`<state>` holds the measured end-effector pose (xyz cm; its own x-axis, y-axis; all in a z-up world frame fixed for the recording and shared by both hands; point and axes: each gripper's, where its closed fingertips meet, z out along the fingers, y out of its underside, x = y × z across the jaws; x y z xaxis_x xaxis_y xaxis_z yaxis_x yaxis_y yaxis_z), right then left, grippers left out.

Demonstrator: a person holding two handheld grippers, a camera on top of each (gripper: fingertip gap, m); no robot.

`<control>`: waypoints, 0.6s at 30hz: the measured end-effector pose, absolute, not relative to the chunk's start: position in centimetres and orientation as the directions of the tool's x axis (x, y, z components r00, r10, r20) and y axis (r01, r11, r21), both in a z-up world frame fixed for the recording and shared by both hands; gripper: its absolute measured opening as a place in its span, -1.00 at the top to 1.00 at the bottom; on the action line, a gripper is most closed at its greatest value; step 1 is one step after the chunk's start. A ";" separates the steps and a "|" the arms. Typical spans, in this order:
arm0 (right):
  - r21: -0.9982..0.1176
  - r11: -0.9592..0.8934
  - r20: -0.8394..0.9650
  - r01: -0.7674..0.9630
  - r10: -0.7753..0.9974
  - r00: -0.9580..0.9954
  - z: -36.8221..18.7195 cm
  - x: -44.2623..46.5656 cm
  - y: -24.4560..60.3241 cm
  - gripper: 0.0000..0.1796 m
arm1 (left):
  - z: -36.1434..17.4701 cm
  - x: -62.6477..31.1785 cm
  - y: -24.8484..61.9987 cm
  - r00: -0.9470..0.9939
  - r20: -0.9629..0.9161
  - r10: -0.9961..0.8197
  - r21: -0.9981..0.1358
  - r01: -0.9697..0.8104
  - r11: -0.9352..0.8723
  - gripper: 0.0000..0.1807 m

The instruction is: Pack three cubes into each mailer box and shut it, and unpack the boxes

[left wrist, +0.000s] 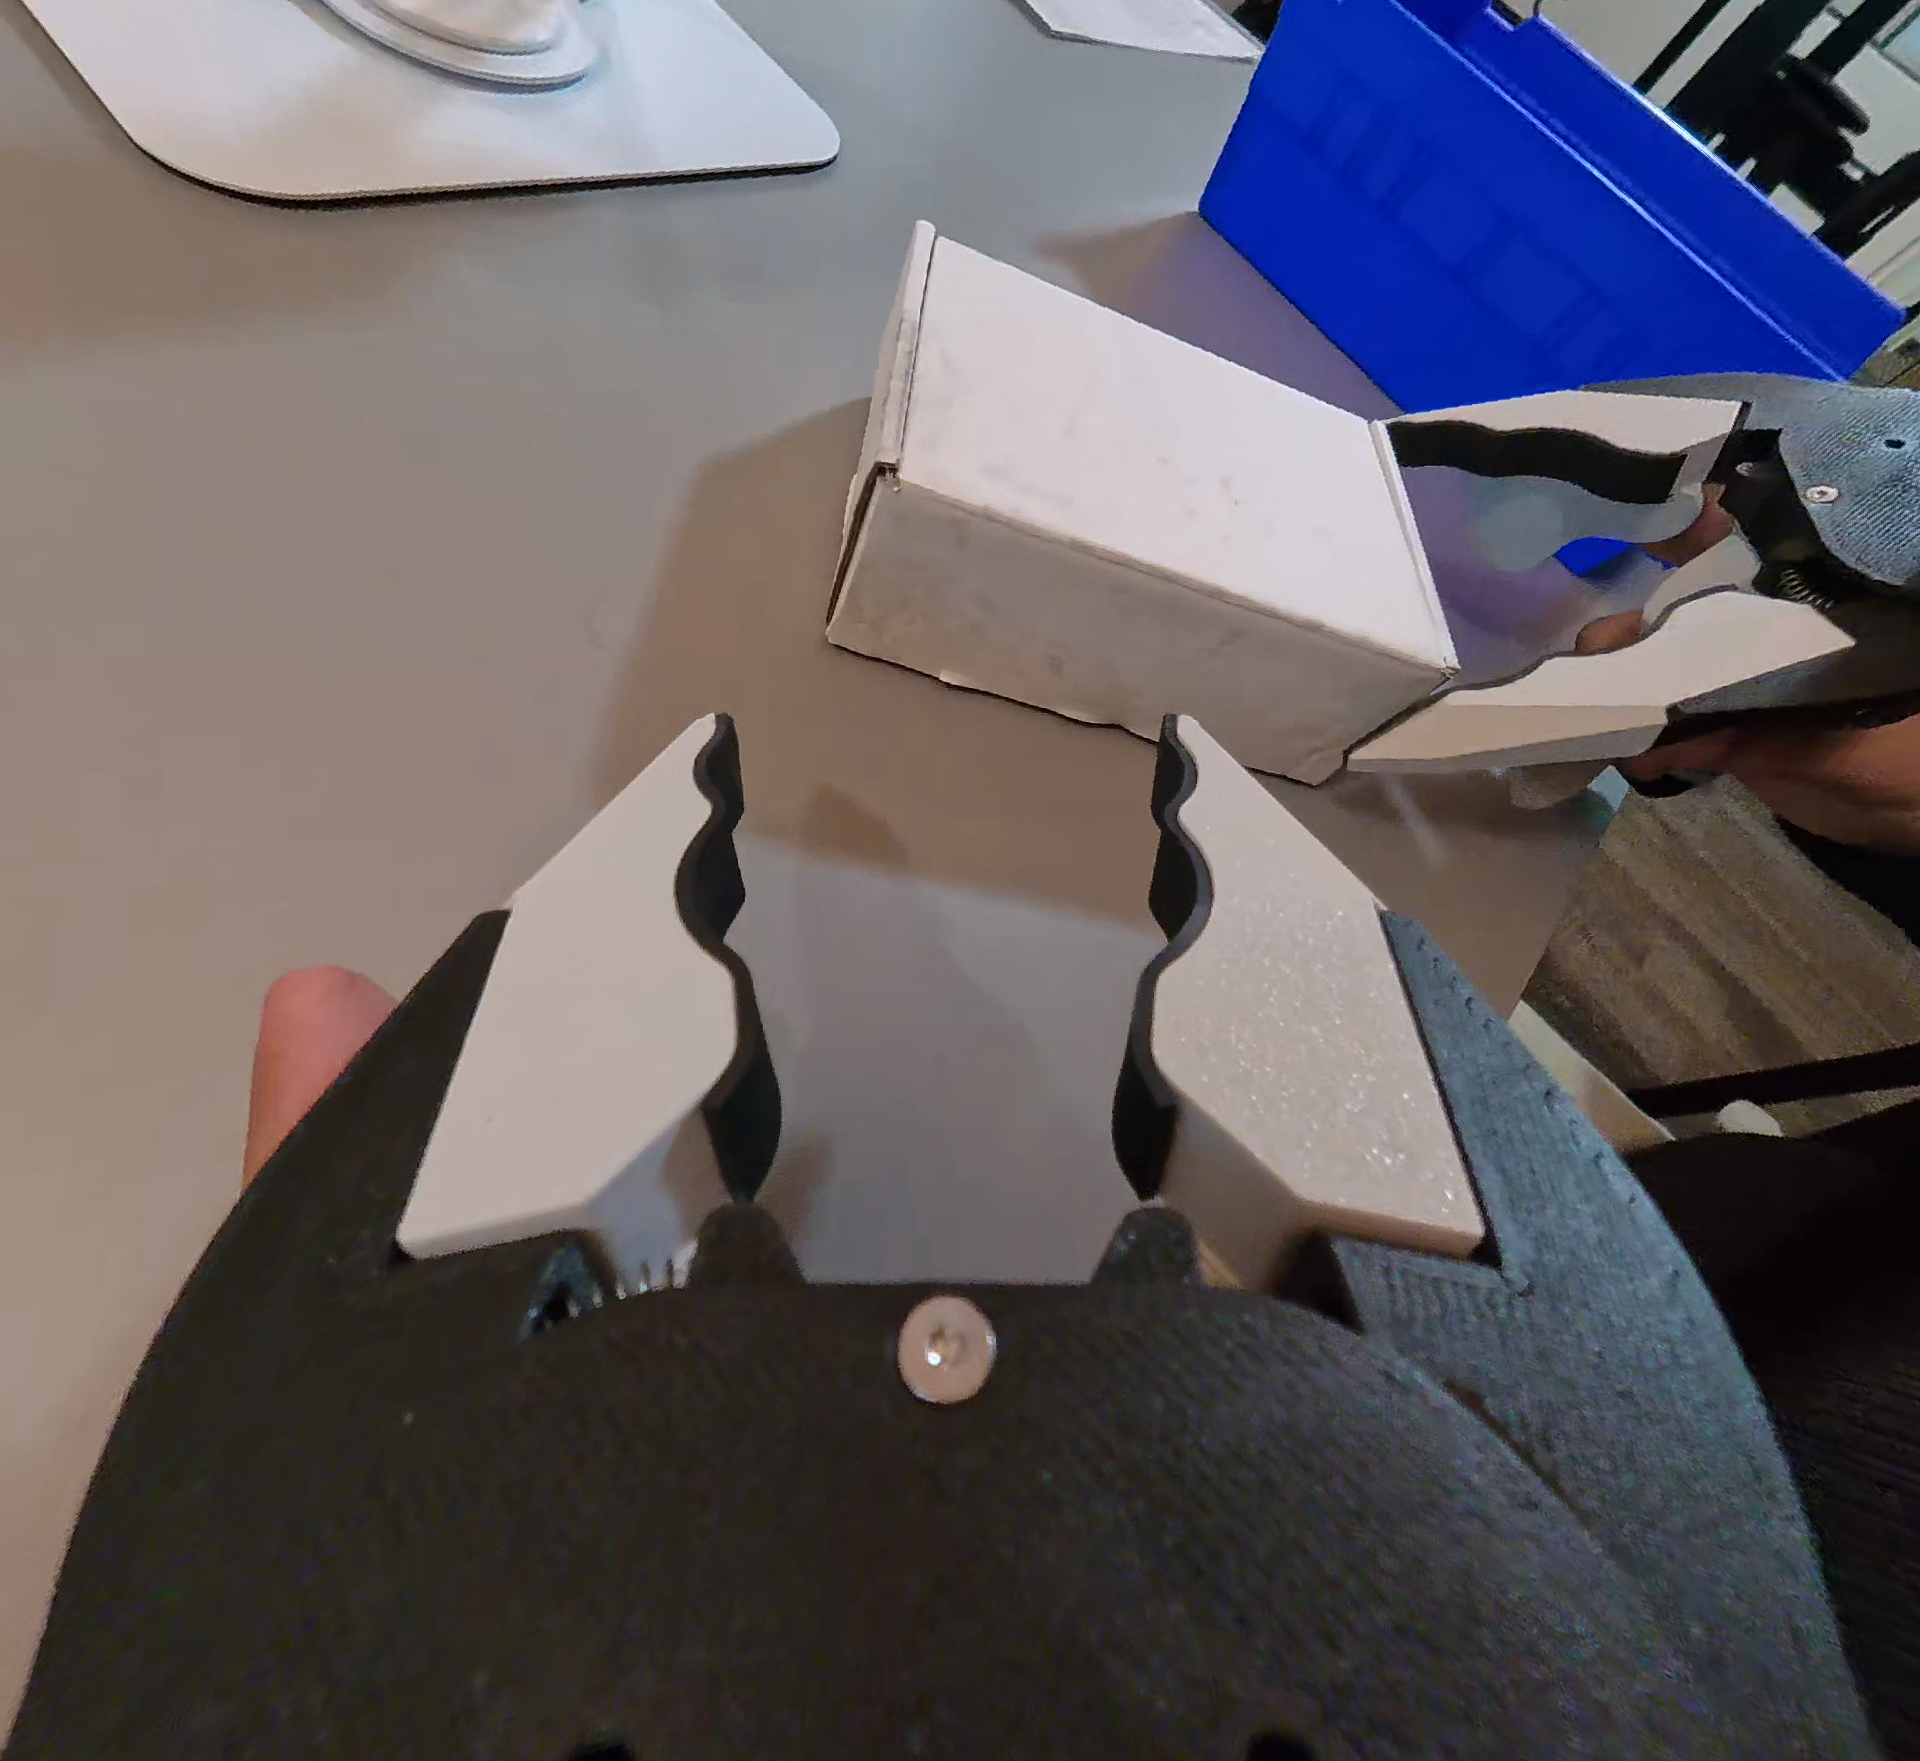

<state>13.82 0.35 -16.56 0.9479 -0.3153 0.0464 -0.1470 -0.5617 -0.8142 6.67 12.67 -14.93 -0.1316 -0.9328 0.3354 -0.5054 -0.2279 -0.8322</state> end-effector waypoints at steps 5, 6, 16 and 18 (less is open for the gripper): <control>-0.827 -0.551 0.018 -0.109 -0.220 0.975 -16.4 13.0 0.2 -0.28 | -14.8 7.0 12.3 -0.144 0.370 -0.918 -0.828 -0.500 -0.255 -0.04; -0.827 -0.556 0.020 -0.089 -0.187 0.982 -16.4 12.7 0.2 -0.28 | -14.4 7.0 12.1 -0.156 0.405 -0.901 -0.823 -0.491 -0.285 -0.05; -0.859 -0.511 0.043 0.035 -0.004 0.999 -16.2 10.9 0.5 -0.27 | -14.5 6.7 11.5 -0.205 0.479 -0.854 -0.790 -0.523 -0.318 -0.03; -0.857 -0.514 0.057 0.028 -0.041 0.998 -16.1 11.6 0.4 -0.23 | -15.3 6.2 10.1 -0.250 0.478 -0.842 -0.774 -0.574 -0.269 0.00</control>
